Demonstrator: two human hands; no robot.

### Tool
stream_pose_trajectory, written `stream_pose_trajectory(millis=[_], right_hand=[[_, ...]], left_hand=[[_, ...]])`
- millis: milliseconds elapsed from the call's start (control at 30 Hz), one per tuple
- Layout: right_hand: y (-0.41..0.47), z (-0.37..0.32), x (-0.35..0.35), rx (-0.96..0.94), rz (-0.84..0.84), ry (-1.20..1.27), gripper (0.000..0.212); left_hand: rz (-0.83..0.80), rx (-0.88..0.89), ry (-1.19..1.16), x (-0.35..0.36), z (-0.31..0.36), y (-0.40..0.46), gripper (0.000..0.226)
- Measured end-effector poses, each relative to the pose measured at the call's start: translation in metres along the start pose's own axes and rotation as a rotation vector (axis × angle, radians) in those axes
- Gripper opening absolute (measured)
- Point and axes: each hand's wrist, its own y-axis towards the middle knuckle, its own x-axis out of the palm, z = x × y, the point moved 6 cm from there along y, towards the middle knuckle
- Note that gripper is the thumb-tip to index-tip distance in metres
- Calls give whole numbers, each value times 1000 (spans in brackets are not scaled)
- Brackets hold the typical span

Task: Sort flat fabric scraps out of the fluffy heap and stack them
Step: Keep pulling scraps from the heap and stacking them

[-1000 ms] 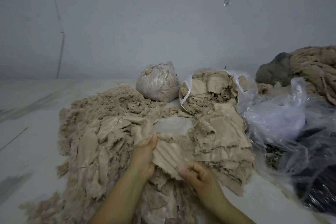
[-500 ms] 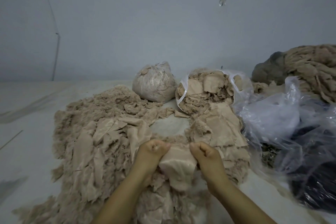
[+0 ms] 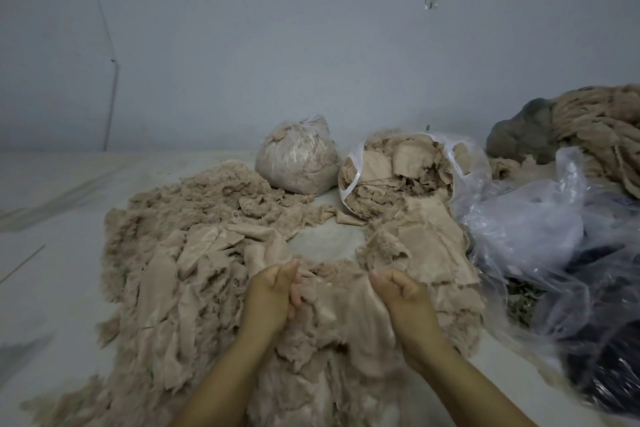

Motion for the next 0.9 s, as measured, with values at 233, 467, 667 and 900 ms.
stream_pose_trajectory(millis=[233,467,667,900], right_hand=[[92,-64,-67,-72,374,-638,21],[6,5,33,-136,-609,-515,35],[14,13,21,-40,-197,-145,17],[18,18,1,187,-43,246,18]], left_hand=[[-518,106,705,17,-12,-7,58],[-487,255,622,18,-2,-13,23],[-476,238,616,12,-4,-12,38],[-409,197,691,13,-9,-4,41]])
